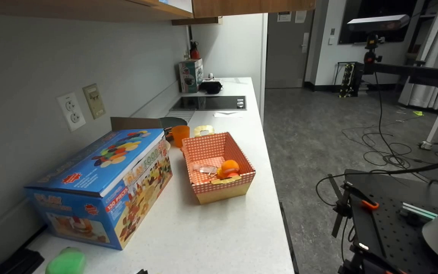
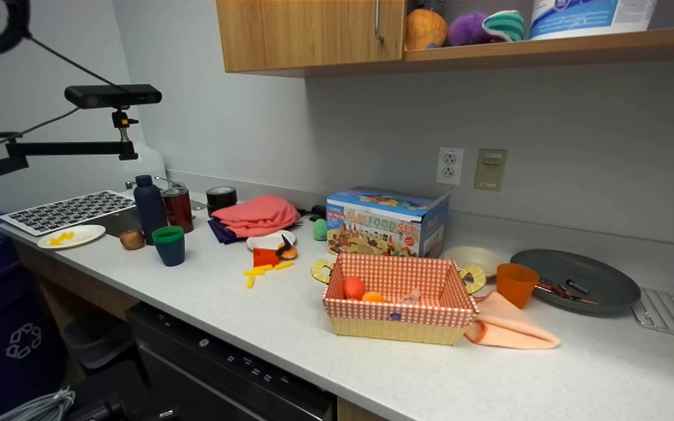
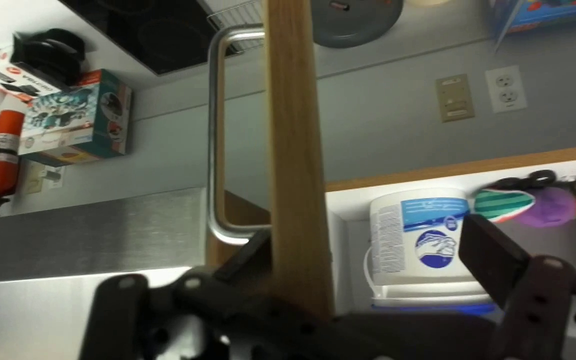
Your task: Close the open upper cabinet door
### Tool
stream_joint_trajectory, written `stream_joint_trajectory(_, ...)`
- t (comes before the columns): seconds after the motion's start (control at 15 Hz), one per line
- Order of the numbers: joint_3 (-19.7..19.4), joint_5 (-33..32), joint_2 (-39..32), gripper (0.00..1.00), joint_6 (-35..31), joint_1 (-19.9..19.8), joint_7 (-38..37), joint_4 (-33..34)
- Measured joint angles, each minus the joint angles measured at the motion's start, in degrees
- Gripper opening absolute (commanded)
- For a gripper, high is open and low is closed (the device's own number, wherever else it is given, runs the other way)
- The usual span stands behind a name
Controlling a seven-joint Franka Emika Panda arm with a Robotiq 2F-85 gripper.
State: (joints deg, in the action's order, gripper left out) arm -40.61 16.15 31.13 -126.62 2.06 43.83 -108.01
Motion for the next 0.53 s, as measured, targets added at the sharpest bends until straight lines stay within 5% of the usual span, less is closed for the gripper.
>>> stream_joint_trajectory(0.53, 11.00, 1.40, 4.48, 1.00, 11.01, 0.80, 0.70, -4.26)
